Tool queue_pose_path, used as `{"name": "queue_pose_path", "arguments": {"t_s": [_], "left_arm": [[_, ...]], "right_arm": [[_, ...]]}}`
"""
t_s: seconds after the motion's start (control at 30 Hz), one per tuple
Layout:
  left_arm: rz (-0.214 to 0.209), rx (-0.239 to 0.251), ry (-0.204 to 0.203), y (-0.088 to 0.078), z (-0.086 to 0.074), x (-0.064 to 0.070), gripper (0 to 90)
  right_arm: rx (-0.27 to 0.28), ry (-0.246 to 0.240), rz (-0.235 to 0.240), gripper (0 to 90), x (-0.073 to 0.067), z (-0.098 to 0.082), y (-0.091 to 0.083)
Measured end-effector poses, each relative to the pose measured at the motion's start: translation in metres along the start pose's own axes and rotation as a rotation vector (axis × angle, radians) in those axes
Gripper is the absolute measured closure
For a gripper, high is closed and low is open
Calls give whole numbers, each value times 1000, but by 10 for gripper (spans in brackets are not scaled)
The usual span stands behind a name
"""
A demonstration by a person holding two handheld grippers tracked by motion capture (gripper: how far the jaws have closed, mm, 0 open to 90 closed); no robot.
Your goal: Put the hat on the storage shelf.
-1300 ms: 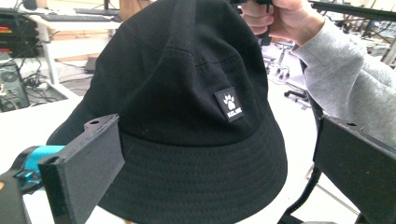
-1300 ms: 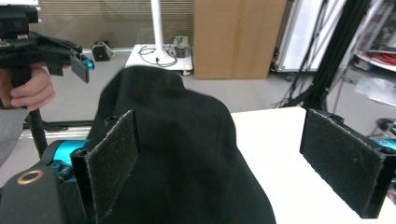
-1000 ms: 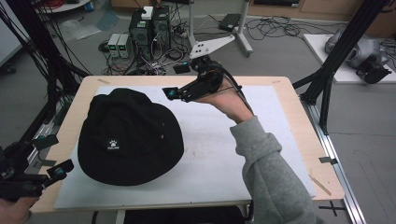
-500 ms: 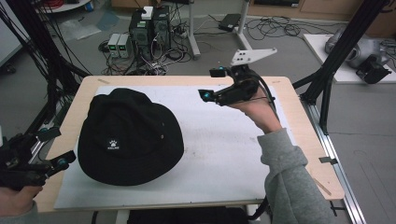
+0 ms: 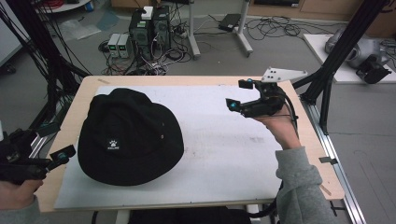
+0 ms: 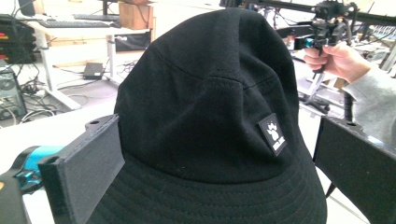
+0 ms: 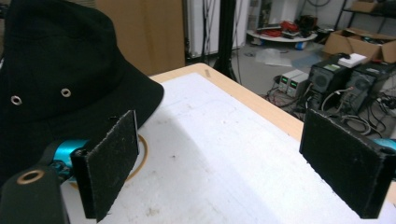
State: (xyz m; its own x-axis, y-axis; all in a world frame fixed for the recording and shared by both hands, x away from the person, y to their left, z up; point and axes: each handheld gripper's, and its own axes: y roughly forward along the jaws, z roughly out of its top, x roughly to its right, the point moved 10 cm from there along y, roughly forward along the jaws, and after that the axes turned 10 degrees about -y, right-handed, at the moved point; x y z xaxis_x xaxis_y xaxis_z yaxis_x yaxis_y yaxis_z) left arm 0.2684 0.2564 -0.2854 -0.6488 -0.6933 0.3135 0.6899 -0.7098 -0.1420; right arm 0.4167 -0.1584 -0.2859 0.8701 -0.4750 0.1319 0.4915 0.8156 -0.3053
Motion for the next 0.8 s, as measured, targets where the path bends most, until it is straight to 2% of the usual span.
{"name": "queue_pose_path", "arguments": {"t_s": [0.43,0.8], "left_arm": [[6,-3,-10,4,-1,-6,24],[13,8,-23,3,-1,-13,24]], "right_arm": [[16,81,-149,112,28,-43,-49],[2,81,-210,112,26,-61,-73]]}}
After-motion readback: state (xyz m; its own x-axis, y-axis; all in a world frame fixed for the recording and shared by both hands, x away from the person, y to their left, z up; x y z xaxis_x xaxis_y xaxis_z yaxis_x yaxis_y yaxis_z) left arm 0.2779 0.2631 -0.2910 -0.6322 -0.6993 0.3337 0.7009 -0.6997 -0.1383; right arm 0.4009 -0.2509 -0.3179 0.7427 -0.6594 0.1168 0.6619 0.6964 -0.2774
